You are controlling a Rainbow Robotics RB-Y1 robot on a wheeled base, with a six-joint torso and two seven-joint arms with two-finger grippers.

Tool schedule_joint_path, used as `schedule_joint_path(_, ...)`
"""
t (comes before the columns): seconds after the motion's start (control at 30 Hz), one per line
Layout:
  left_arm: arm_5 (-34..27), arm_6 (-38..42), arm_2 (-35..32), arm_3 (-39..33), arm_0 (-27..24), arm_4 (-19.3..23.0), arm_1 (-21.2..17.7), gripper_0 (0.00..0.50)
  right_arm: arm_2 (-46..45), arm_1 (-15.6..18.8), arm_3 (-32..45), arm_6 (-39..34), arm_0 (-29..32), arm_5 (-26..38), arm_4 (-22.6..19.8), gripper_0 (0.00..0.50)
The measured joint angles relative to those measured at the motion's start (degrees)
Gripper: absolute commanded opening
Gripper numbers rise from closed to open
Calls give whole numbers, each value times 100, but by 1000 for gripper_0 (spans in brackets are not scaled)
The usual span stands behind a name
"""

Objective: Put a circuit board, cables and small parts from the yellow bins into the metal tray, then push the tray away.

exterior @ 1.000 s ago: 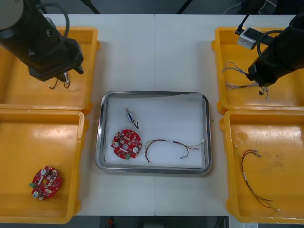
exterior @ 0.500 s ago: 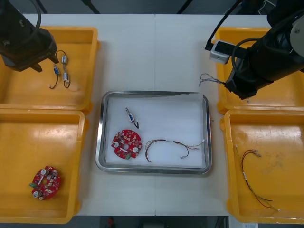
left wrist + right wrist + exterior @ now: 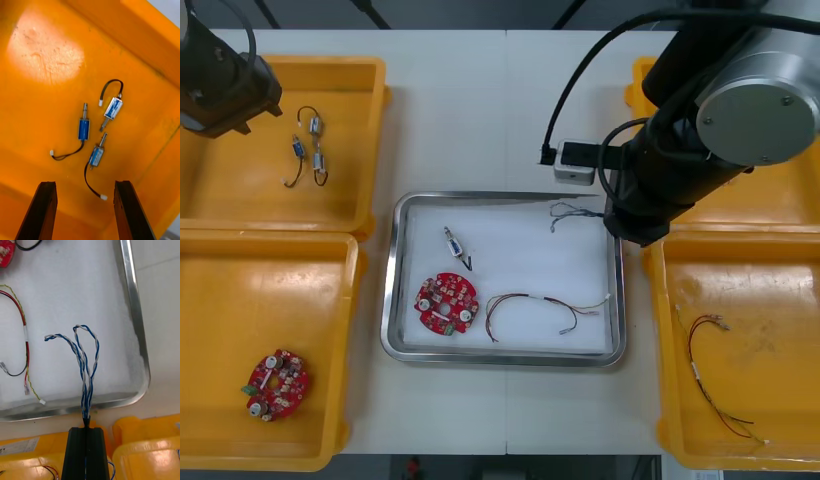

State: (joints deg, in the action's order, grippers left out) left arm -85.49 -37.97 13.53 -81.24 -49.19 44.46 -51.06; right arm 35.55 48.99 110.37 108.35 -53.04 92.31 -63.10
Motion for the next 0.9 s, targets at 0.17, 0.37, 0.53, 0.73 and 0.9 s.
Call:
schedule_joint_path(0.17,396,-1,341,270,0,-227,0,442,324,-300,-229,0,-220,-211,10,0)
schedule_joint_path(0.37,783,-2,707,414,-1,-455,0,445,969,-591,-695,0,-549,-626,195,0)
schedule_joint_path(0.53,1191,-2,762,715,-1,-438,0,445,1328,-854,-1140,9,-725,-790,421,0)
schedule_joint_path(0.73,1715,-3,891,995,-1,-437,1,444,1446,-1126,-1741,687,-795,-993,444,0)
schedule_joint_path(0.9,1919,-3,1131,1016,-1,-436,2,442,1467,-1210,-1987,1071,-795,-1192,443,0)
